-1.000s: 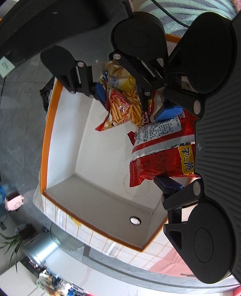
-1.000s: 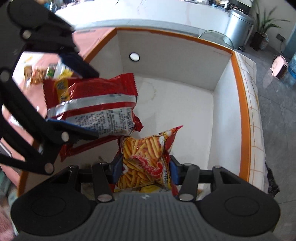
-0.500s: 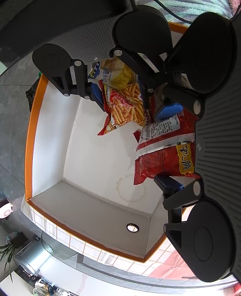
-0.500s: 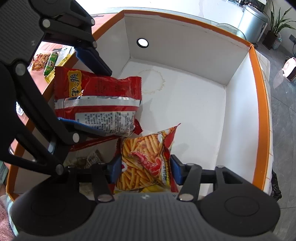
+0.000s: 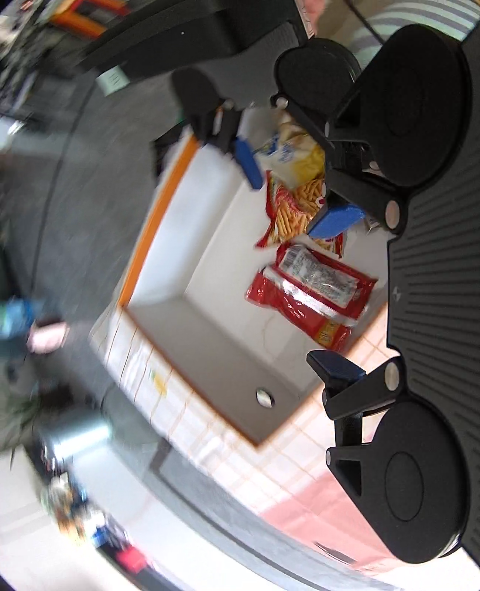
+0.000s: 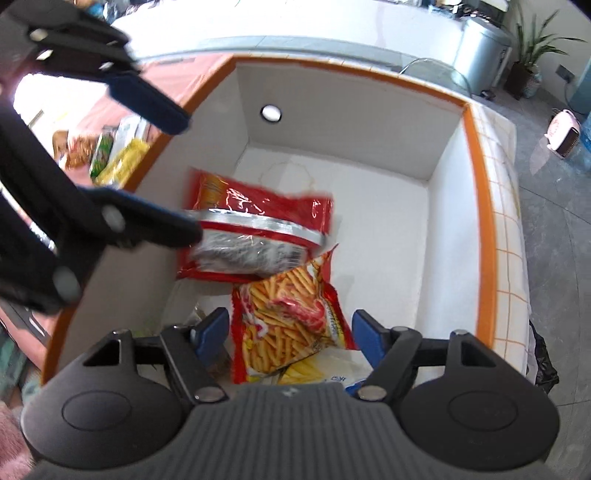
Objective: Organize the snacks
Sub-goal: 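Open the left tool to drop the red bag while the right tool lowers and releases the Mimi bag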
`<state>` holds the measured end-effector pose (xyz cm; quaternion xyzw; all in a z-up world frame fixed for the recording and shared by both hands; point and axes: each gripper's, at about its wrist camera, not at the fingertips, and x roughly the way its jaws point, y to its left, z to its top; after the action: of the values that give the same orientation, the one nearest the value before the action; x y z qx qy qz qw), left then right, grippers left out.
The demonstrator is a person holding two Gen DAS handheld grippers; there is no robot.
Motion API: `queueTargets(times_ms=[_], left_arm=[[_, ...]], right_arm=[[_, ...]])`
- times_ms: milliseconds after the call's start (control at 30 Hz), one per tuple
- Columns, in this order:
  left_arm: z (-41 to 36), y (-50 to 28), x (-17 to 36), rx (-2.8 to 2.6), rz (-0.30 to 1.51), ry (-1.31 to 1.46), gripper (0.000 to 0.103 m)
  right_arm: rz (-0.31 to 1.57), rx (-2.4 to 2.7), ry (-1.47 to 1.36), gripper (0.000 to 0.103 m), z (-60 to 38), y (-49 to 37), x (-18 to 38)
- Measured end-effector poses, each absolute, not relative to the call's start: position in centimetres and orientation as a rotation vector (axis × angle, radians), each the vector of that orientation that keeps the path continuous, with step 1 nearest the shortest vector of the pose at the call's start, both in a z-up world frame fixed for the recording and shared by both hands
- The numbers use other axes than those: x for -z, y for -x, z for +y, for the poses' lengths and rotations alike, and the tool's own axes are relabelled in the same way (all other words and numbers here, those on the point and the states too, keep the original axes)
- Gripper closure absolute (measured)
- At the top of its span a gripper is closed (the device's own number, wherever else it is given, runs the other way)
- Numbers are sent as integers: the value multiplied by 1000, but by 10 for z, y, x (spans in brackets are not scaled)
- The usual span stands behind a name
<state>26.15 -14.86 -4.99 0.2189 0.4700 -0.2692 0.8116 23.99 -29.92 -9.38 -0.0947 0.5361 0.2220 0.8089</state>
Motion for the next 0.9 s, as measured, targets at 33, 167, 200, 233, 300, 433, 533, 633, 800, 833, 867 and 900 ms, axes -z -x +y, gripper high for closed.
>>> queueTargets(times_ms=[33,167,200,233,300,433,533,633,800,833,867,900], left_arm=[[-143,-258,45,559,994,-442,22],[-121,-245,32,482,972,-349,22],[-114,-241,29,466,969,-320,22],[-108,-237,26,447,965,-287,22],[-94,-229,22,419,960,-226,22],[-66,-213,15,359,948,-124,22],[-46,-204,15,306,950,-80,22],[-33,-196,19,256,962,-63,22],[-14,-184,27,226,974,-12,22],[-12,-182,29,223,978,-6,22],[-11,-181,30,221,982,-2,22],[-10,-179,32,219,986,1,22]], right_arm=[[1142,-473,186,33,-300,-239,91],[1156,-458,137,39,-301,-234,89],[1167,-445,129,42,-300,-234,90],[1171,-431,125,43,-300,-235,91],[1169,-396,119,43,-301,-237,94],[1165,-348,53,38,-311,-251,102],[1172,-315,28,33,-311,-263,106],[1224,-292,20,46,-307,-270,115],[1252,-294,-40,50,-301,-266,119],[1255,-296,-58,51,-300,-264,119],[1262,-301,-74,51,-299,-262,121],[1271,-313,-88,52,-296,-261,122]])
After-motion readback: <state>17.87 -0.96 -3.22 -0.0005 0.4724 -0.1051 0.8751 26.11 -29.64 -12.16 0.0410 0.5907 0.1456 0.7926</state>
